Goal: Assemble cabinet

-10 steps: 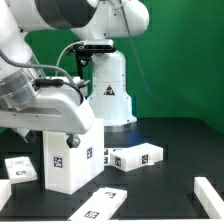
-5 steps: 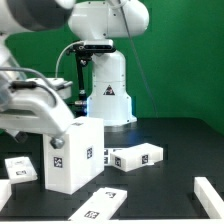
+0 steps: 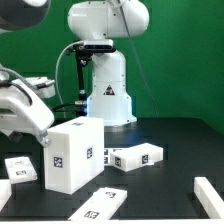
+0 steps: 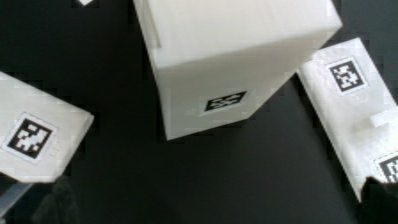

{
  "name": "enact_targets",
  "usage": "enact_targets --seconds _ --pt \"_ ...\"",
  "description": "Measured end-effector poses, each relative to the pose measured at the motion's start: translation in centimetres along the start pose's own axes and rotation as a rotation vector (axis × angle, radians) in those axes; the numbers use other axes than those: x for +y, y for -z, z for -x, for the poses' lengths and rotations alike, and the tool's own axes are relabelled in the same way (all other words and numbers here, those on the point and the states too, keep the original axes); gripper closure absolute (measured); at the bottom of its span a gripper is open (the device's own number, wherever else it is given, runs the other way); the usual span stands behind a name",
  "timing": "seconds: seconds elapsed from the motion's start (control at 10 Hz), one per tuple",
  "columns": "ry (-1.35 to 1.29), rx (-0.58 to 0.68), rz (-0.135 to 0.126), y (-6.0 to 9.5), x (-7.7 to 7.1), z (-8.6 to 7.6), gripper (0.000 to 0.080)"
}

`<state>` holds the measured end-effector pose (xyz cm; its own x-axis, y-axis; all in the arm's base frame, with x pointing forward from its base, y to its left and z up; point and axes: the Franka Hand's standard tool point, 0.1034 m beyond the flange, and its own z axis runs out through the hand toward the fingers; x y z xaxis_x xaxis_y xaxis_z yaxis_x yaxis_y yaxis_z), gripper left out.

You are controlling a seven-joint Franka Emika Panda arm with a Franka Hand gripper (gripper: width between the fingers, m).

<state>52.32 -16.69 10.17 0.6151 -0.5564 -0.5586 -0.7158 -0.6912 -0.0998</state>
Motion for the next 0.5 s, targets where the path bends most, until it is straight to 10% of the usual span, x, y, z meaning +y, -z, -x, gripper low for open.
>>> enact_targets --seconds 0.3,0.5 --pt "-0.346 -0.137 -0.174 -0.9 1.9 -0.5 0.0003" --pt "-0.336 -0.127 -0.169 -0.9 1.9 -0.6 0.0003"
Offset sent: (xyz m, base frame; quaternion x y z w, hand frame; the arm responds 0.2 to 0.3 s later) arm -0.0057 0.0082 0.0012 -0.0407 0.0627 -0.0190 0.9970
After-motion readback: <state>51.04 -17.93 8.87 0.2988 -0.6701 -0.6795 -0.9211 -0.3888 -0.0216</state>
